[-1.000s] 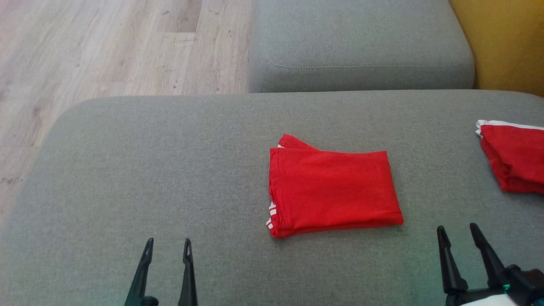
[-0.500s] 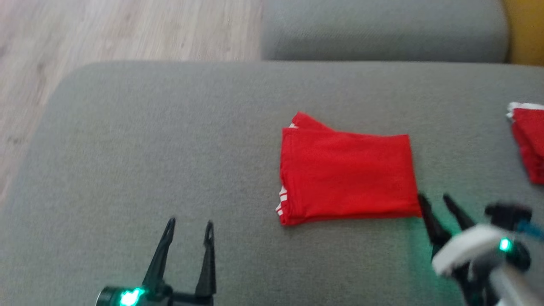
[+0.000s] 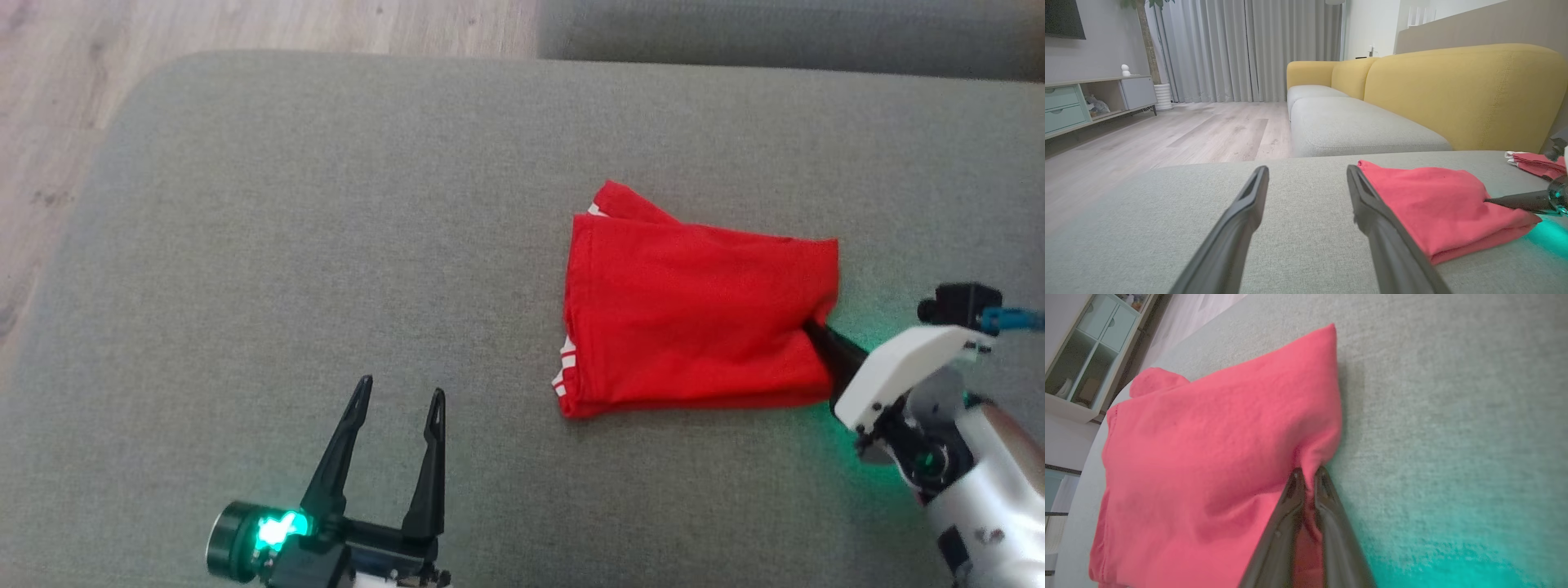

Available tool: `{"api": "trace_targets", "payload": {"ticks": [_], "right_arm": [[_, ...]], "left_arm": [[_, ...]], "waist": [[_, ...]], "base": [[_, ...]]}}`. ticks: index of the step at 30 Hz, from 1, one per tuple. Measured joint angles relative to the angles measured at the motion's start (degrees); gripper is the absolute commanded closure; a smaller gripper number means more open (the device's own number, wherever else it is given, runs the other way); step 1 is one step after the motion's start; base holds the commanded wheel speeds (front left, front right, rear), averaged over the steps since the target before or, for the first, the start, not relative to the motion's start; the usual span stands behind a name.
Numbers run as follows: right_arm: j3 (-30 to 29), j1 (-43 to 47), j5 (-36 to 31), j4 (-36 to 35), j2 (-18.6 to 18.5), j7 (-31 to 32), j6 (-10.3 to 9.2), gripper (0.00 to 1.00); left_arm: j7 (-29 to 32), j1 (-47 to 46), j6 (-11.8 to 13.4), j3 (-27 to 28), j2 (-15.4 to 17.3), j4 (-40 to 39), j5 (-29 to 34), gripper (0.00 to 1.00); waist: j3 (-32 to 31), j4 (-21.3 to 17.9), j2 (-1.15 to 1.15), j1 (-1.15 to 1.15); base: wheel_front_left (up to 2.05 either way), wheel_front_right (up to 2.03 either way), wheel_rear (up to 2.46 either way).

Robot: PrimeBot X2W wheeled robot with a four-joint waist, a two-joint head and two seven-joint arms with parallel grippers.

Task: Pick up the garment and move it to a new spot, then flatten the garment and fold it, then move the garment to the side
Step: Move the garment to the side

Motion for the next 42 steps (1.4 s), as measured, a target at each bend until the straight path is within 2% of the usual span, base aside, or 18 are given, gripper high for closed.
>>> {"api": "trace_targets", "payload": {"ticks": [7,15,19,25,30,31,32,36,38,42], "right_arm": [[2.2,-5.0,0.6,0.8,-4.3,-1.7,0.0,1.0],[-0.1,-16.1,-0.4,-0.7,-19.5,1.9,0.0,1.0],[-2.7,-19.8,-2.8,-1.7,-25.4,4.3,0.0,1.0],[-7.3,-21.1,-6.7,-3.3,-31.1,8.7,0.0,1.0],[-12.2,-21.0,-9.8,-3.7,-33.4,11.1,0.0,1.0],[-13.2,-20.9,-10.9,-3.6,-33.6,11.5,0.0,0.64],[-14.2,-20.6,-12.3,-3.6,-33.7,11.4,0.0,0.0],[-16.5,-17.9,-17.7,-5.7,-31.9,10.1,0.0,0.0],[-16.6,-15.8,-19.7,-7.9,-28.6,8.7,0.0,0.0],[-15.2,-9.0,-22.6,-12.0,-19.7,4.5,0.0,0.0]], "left_arm": [[0.0,-1.6,-0.6,-0.5,-0.1,-0.4,1.5,0.0],[0.0,-6.0,-0.5,-0.4,-0.4,-1.5,1.0,0.0],[0.0,-9.0,-0.5,-0.7,-0.6,-1.5,0.6,0.0],[0.0,-10.9,-0.5,-0.9,-0.7,-1.4,0.6,0.0],[0.0,-12.6,-0.5,-0.6,-0.7,-1.0,-0.5,0.0],[0.0,-13.0,-0.6,-0.6,-0.7,-0.9,-0.5,0.0],[0.0,-13.3,-0.6,-0.5,-0.7,-0.8,-0.6,0.0],[0.0,-13.5,-0.5,-0.2,-0.7,-0.1,-0.6,0.0],[0.0,-13.3,-0.5,0.0,-0.8,0.4,-0.6,0.0],[0.0,-12.2,-0.3,0.3,-0.8,1.6,-0.6,0.0]], "waist": [[2.5,-1.3,0.0,0.0],[8.2,-5.0,0.0,0.01],[11.2,-7.1,0.0,0.01],[14.9,-9.9,0.0,0.01],[16.5,-11.3,0.0,0.01],[16.6,-11.3,0.0,0.01],[16.5,-11.3,0.0,0.01],[15.1,-10.9,0.0,-0.01],[13.9,-10.7,0.0,-0.01],[10.5,-10.1,0.0,-0.01]], "base": [[0.0,0.0,0.0],[0.0,0.0,0.0],[0.0,0.0,0.0],[0.0,0.0,0.0],[0.0,0.0,0.0],[0.0,0.0,0.0],[0.0,0.0,0.0],[0.0,0.0,0.0],[0.0,0.0,0.0],[0.0,0.0,0.0]]}}
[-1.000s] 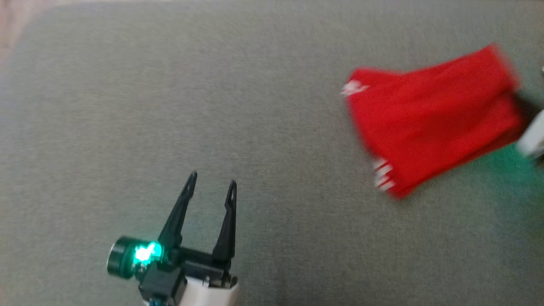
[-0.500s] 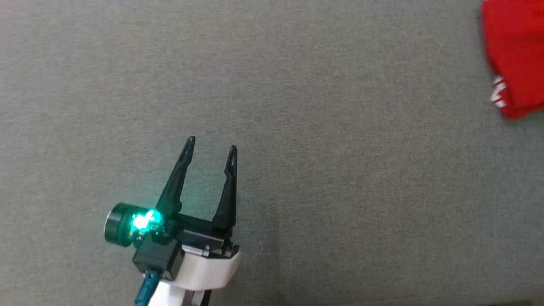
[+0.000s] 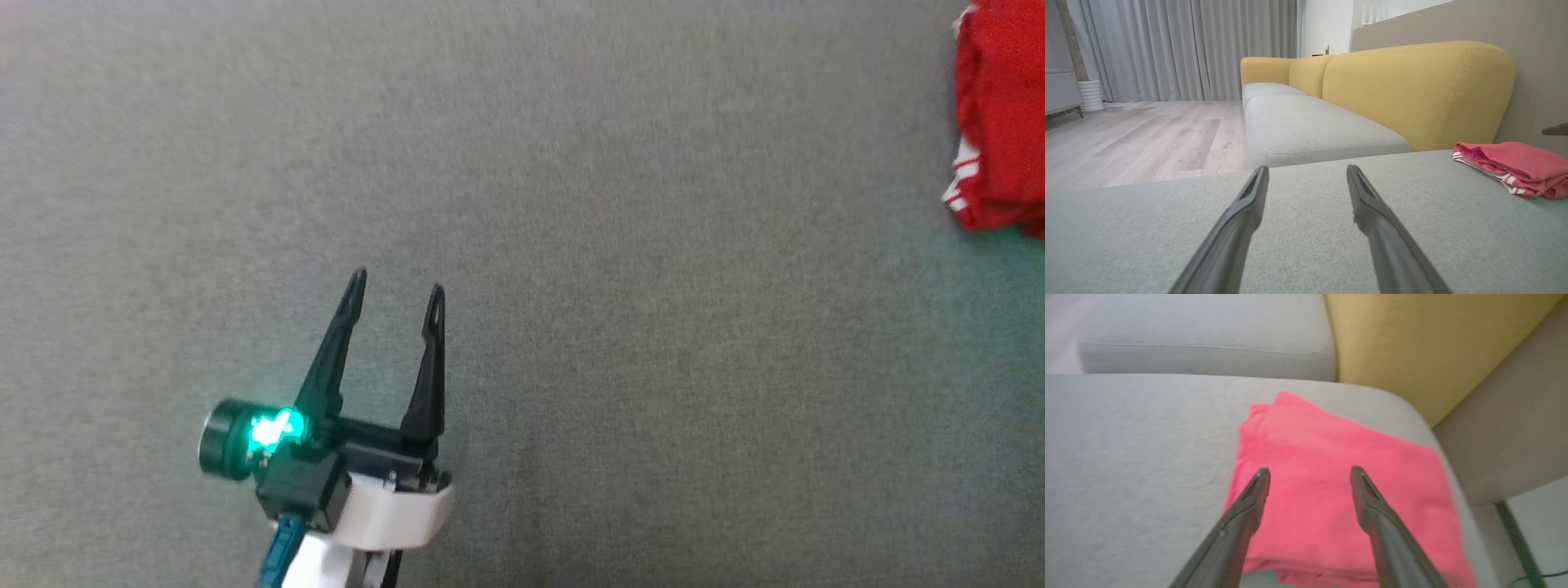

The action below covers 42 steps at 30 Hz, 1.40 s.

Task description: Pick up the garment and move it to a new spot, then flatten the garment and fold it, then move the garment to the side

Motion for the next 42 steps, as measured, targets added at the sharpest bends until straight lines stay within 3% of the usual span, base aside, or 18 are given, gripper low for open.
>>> {"api": "trace_targets", "payload": {"ticks": [4,5,10,14,16,19,25,41,42], "right_arm": [[3.6,7.5,-2.1,-2.1,8.3,-6.7,0.0,0.0],[3.6,7.5,-2.1,-2.1,8.3,-6.7,0.0,0.0],[10.8,14.7,-5.3,-2.2,16.6,-22.8,0.0,0.0],[10.9,20.9,-10.1,0.0,22.4,-35.6,0.0,0.0],[9.1,24.8,-11.6,-2.4,25.4,-36.0,0.0,0.0],[3.3,30.7,-14.6,-11.3,29.7,-36.2,0.0,0.0],[-2.4,41.2,-19.5,-19.8,34.5,-36.2,0.0,0.0],[-2.2,42.0,-20.6,-20.2,35.6,-36.2,0.0,0.0],[-2.2,42.0,-20.6,-20.0,35.7,-36.2,-0.01,1.0]], "left_arm": [[0.0,2.3,0.0,0.3,0.0,2.4,-0.5,0.0],[0.0,2.3,0.0,0.3,0.0,2.4,-0.5,0.0],[0.0,5.7,0.8,1.3,0.0,4.8,-1.4,0.0],[0.0,9.2,1.5,2.1,0.0,4.9,-2.8,0.0],[0.0,11.0,2.0,2.9,0.0,3.5,-1.8,0.0],[0.0,13.3,3.0,3.6,0.0,0.9,-0.8,0.0],[0.0,19.4,3.7,5.1,0.1,0.9,-0.5,0.0],[0.0,19.4,3.2,6.7,0.1,1.0,0.7,0.0],[0.0,19.4,3.2,6.7,0.1,1.1,0.8,1.0]], "waist": [[-4.2,0.7,0.0,0.0],[-4.2,0.7,0.0,0.0],[-10.1,1.7,0.0,-0.01],[-14.9,2.7,0.0,-0.01],[-17.0,3.2,0.0,-0.01],[-19.6,3.9,0.0,-0.01],[-22.8,4.9,0.0,-0.01],[-23.7,4.6,0.0,0.0],[-23.7,4.6,0.0,0.0]], "base": [[0.0,0.0,0.0],[0.0,0.0,0.0],[0.0,0.0,0.0],[0.0,0.0,0.0],[0.0,0.0,0.0],[0.0,0.0,0.0],[0.0,0.0,0.0],[0.0,0.0,0.0],[0.0,0.0,0.0]]}}
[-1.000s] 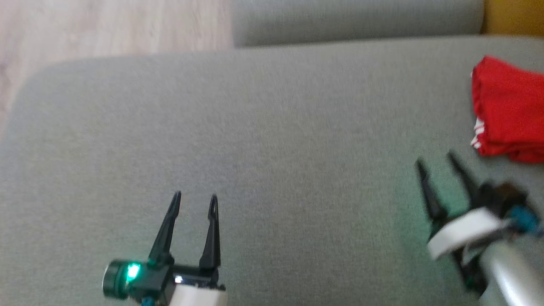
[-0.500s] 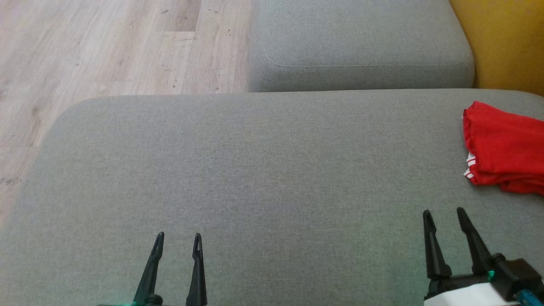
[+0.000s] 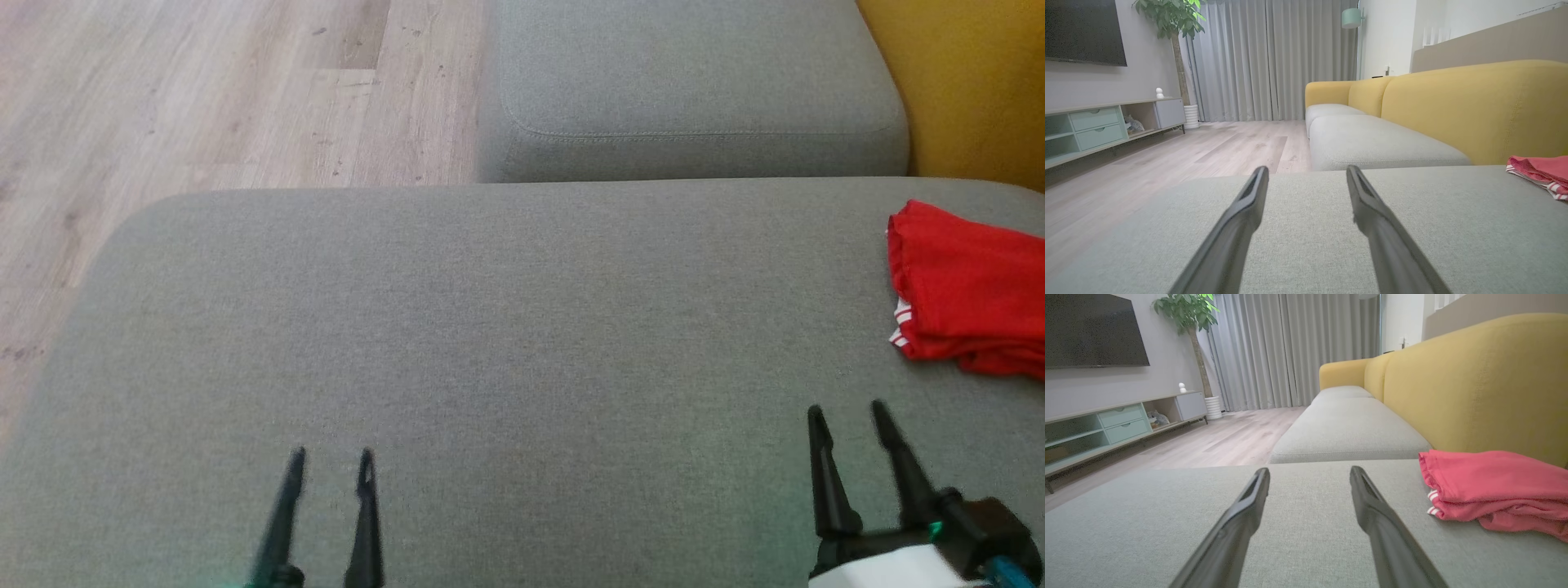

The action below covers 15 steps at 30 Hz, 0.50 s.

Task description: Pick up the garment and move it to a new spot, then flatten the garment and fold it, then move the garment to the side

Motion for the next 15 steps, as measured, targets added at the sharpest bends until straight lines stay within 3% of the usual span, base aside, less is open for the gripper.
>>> {"api": "trace_targets", "payload": {"ticks": [5,15], "right_arm": [[0.3,1.2,0.2,4.5,0.1,0.2,0.0,1.0],[0.2,1.5,6.4,5.1,0.2,1.1,0.0,1.0]], "left_arm": [[0.1,1.3,0.0,-0.1,0.0,4.5,-0.3,1.0],[1.1,1.5,-0.6,0.3,0.2,5.1,-7.0,1.0]], "waist": [[0.0,0.0,0.0,0.01],[0.4,-0.4,0.0,0.01]], "base": [[0.0,0.0,0.0],[0.0,0.0,0.0]]}}
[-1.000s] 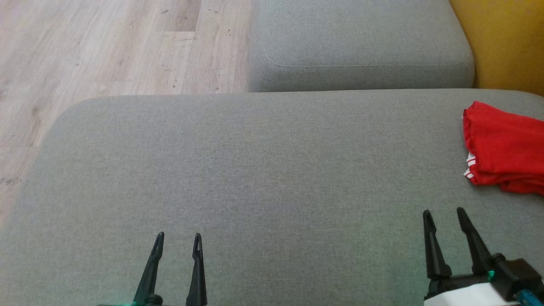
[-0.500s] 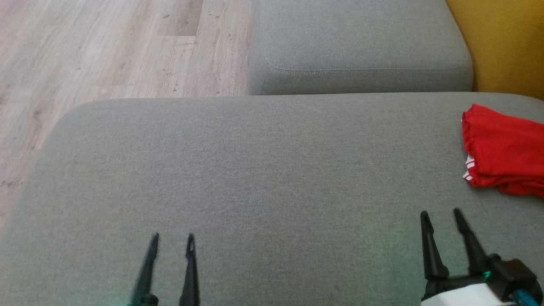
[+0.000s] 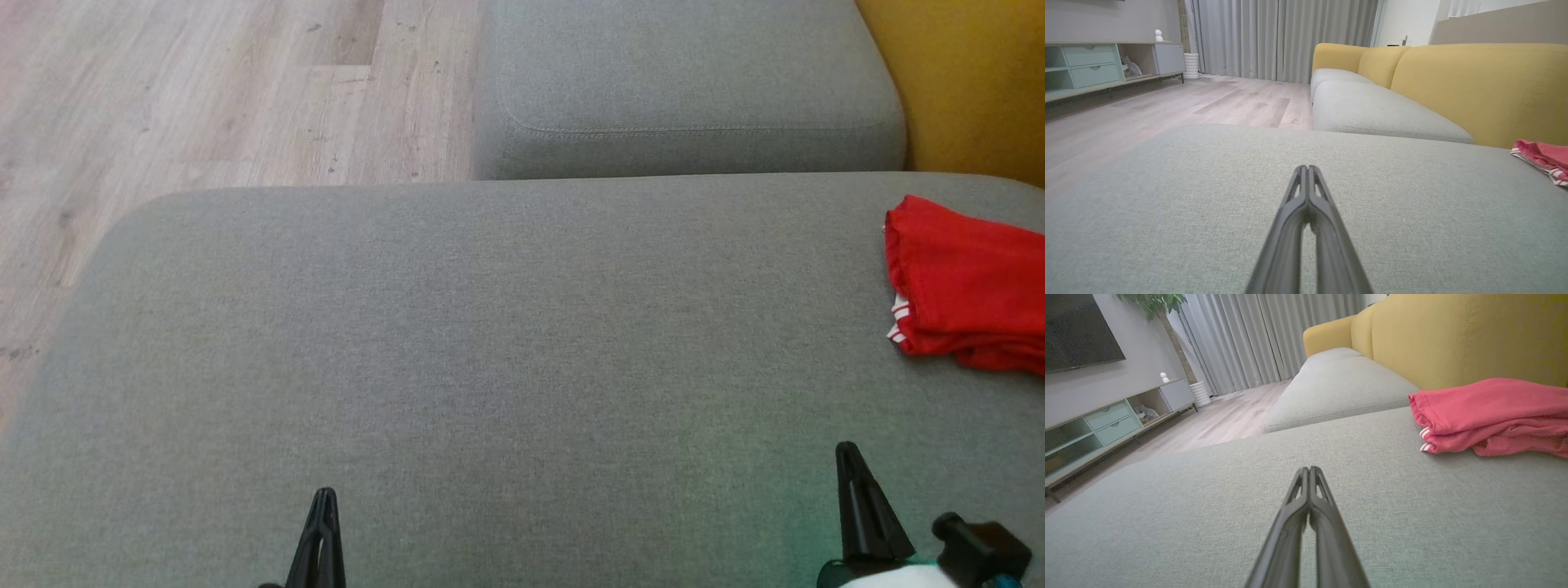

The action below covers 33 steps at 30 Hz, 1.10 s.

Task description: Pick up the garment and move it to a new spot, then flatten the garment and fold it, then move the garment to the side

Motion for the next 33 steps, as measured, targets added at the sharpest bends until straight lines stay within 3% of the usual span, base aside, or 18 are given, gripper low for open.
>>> {"api": "trace_targets", "payload": {"ticks": [33], "right_arm": [[-1.3,-4.5,23.1,1.6,-0.1,4.8,-0.01,1.0]], "left_arm": [[4.6,-5.2,-4.0,3.4,0.5,3.5,-24.6,1.0]], "waist": [[1.2,-1.3,0.0,0.0]], "base": [[0.0,0.0,0.0]]}}
